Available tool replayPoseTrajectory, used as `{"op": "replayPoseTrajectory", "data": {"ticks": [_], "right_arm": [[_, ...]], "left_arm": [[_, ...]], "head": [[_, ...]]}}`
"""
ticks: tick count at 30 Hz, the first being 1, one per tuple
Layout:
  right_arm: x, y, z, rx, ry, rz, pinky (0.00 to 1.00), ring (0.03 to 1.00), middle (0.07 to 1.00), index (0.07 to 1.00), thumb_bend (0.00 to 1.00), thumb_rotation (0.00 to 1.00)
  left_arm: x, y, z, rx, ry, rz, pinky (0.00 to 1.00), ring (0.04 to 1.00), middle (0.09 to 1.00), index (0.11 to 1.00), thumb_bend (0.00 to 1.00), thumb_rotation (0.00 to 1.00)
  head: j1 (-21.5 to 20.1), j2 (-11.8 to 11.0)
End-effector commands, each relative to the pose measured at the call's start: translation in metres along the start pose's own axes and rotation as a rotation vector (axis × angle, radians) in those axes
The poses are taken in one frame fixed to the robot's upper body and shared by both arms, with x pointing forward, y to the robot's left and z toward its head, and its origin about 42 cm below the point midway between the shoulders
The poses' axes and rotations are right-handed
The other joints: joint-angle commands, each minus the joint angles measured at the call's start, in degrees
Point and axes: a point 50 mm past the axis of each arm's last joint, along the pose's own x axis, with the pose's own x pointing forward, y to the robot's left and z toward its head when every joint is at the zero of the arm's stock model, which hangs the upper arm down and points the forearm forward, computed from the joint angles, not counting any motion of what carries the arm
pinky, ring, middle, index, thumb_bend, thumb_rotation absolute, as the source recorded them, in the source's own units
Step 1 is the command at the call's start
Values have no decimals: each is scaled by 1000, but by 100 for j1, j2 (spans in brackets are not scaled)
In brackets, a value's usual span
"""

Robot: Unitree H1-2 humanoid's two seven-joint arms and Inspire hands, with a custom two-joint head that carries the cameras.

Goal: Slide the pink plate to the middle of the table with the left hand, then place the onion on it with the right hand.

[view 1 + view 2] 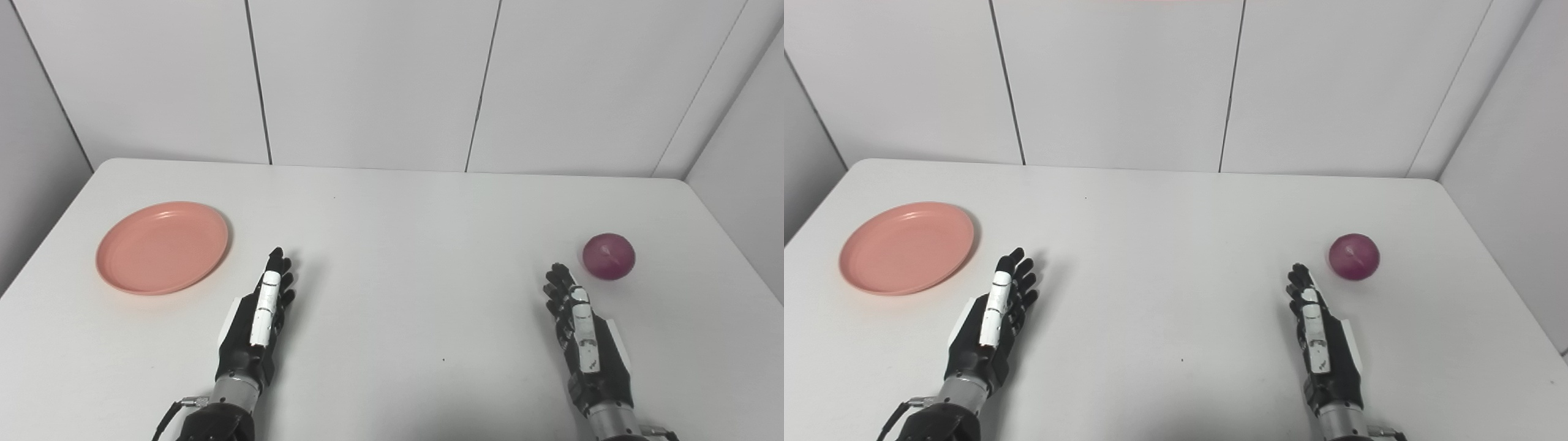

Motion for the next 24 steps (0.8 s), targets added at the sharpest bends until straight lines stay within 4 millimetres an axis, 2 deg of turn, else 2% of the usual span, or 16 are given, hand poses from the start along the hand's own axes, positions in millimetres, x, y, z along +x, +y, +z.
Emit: {"op": "replayPoseTrajectory", "data": {"ticks": [1, 24], "right_arm": [[-10, 1, -3, 4, 11, 23, 1000, 962, 949, 934, 889, 1000], [-9, 1, -2, -13, 4, 48, 1000, 962, 945, 928, 896, 1000]], "left_arm": [[-19, 9, -14, 5, 42, 22, 1000, 1000, 1000, 1000, 666, 1000], [-20, 9, -13, 2, 45, 20, 1000, 1000, 1000, 1000, 650, 1000]], "head": [[3, -7], [0, 11]]}}
